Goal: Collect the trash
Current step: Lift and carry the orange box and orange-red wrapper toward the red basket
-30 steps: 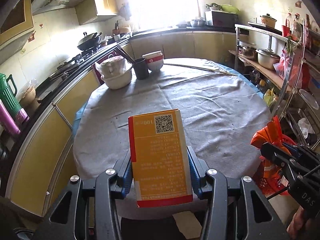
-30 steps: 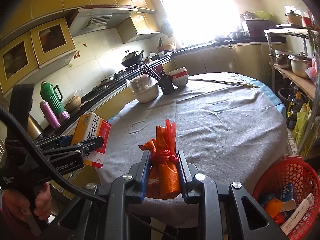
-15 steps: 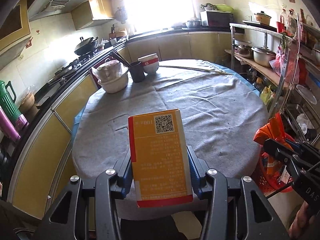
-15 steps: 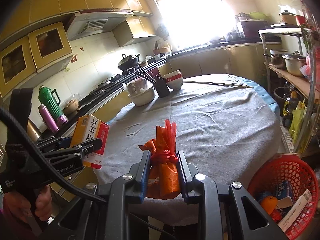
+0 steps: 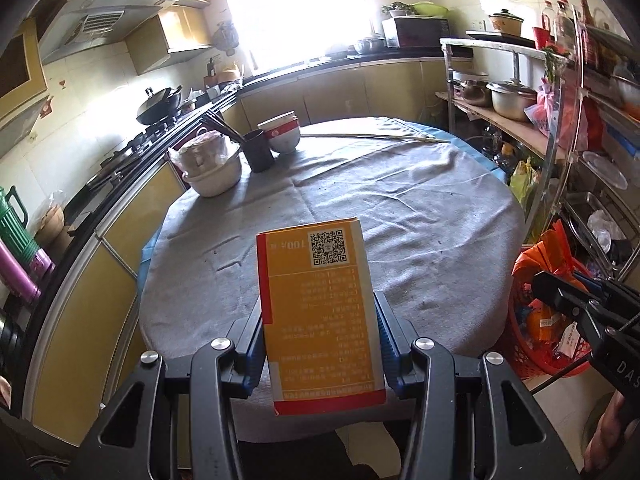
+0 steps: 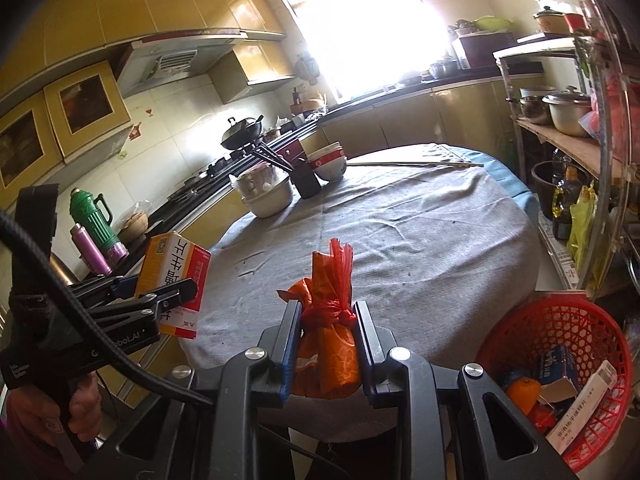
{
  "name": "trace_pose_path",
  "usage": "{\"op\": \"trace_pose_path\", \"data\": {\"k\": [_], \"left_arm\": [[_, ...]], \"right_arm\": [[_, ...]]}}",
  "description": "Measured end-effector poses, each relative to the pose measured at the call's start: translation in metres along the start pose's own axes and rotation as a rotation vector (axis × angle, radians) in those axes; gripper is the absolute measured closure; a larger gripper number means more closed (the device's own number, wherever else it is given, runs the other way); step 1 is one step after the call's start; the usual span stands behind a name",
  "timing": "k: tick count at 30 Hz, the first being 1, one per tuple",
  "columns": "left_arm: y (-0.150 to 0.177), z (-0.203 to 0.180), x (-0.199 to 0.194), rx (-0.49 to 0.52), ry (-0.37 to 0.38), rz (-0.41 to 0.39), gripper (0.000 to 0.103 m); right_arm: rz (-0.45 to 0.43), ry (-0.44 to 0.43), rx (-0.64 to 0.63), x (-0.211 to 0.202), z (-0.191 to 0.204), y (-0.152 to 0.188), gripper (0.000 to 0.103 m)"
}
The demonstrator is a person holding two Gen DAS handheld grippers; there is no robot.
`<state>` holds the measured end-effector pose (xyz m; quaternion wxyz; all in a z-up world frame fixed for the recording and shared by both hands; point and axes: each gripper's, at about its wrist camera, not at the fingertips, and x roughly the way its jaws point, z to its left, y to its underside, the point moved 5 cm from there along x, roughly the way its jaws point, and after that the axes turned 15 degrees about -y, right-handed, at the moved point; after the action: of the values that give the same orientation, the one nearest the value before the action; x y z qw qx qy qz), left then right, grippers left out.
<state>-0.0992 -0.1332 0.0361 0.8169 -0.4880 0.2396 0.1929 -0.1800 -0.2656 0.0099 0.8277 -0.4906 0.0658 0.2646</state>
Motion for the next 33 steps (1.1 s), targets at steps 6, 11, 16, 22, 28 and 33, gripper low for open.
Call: {"op": "trace_pose_path", "data": {"k": [6, 11, 16, 22, 28, 33], "left_arm": [[-0.003, -0.014, -0.004, 0.034, 0.002, -0.012, 0.053], [-0.004, -0.025, -0.008, 0.060, 0.004, -0.023, 0.053], [-0.007, -0.036, -0.014, 0.087, 0.007, -0.037, 0.053], [-0.009, -0.050, -0.019, 0.115, 0.013, -0.053, 0.053], [-0.010, -0.064, -0.026, 0.143, 0.019, -0.074, 0.053], [-0.012, -0.077, -0.033, 0.173, 0.025, -0.095, 0.053]], "right_arm": [[-0.014, 0.009, 0.021, -0.008, -0.009, 0.001, 0.075], [-0.023, 0.014, 0.040, -0.015, -0.018, 0.003, 0.075], [-0.034, 0.016, 0.062, -0.022, -0.026, 0.004, 0.075], [-0.050, 0.021, 0.088, -0.031, -0.036, 0.005, 0.075], [-0.069, 0.030, 0.105, -0.040, -0.043, 0.007, 0.075], [-0.086, 0.036, 0.119, -0.048, -0.050, 0.007, 0.075]]}}
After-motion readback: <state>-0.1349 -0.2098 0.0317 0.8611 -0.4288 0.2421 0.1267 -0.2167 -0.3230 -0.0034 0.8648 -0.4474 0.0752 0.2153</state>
